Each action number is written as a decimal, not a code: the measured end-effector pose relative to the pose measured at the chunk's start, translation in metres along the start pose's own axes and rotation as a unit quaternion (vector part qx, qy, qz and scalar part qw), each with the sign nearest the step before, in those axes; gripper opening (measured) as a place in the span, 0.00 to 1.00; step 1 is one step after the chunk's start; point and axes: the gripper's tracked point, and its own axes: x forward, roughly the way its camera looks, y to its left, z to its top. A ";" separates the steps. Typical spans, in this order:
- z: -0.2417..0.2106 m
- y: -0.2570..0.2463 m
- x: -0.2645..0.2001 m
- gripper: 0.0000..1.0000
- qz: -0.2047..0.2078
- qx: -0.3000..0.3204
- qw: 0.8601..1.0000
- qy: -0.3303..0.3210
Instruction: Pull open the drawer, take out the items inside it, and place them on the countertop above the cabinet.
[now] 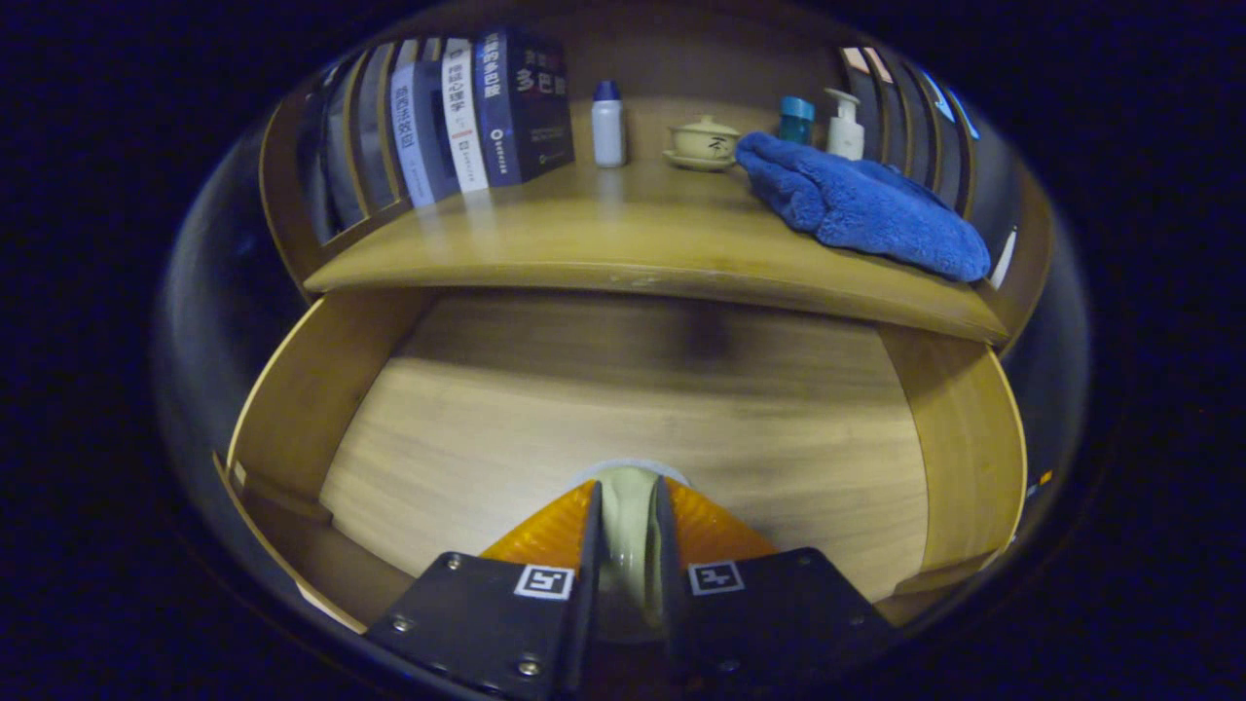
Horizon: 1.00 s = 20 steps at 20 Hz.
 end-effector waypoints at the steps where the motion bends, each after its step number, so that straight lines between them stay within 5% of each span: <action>1: 0.004 0.000 -0.006 0.23 0.000 0.001 1.000 -0.007; 2: 0.001 0.004 -0.004 0.17 0.007 0.001 1.000 -0.011; 13: 0.100 0.021 -0.090 0.17 0.031 0.014 0.984 -0.173; 20: 0.155 0.027 -0.085 0.17 0.027 0.023 0.976 -0.213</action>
